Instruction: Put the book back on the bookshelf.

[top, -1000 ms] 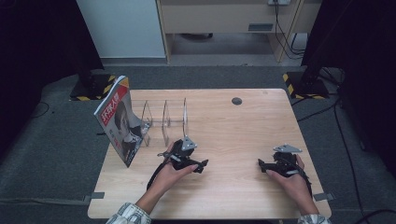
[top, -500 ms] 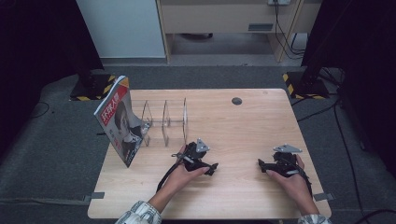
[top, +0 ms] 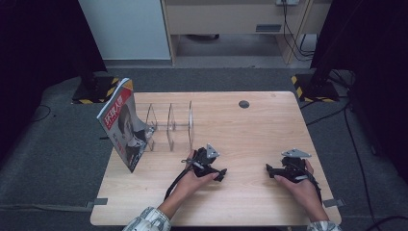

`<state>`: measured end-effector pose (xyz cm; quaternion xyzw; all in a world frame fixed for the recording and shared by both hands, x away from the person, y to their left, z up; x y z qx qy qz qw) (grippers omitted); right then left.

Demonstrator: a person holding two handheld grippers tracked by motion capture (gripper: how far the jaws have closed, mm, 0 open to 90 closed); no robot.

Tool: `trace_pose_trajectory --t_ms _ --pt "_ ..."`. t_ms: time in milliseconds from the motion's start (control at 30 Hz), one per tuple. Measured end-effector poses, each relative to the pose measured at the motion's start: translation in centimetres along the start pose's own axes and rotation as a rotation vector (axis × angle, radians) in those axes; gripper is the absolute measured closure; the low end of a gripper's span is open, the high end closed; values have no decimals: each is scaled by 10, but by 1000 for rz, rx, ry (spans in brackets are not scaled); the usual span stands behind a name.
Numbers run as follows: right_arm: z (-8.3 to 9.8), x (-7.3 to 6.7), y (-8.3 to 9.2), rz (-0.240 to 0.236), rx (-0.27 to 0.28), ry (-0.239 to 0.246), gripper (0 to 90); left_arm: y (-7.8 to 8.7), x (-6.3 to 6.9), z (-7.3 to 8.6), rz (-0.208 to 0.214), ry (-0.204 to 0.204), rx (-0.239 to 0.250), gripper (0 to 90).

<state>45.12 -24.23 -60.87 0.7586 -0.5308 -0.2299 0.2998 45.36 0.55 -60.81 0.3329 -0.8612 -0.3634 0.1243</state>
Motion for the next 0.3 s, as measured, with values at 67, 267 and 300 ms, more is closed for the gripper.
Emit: trace_pose_trajectory --t_ms 67,267,300 --pt "0 0 0 1 0 -1 69 1 0 1 -2 3 -1 28" --pt "0 0 0 3 1 -2 68 1 -2 2 0 7 -3 22" --pt "0 0 0 2 0 -1 67 1 -2 2 -1 7 -3 21"
Point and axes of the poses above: each handheld gripper's, and its own axes: y roughly backward along the jaws, z roughly out of its underside, x roughly to its right, the point moved 10 cm from there along -y, roughly forward along the jaws, and after that the axes turned 2 degrees about -y, right-handed, at the moved point
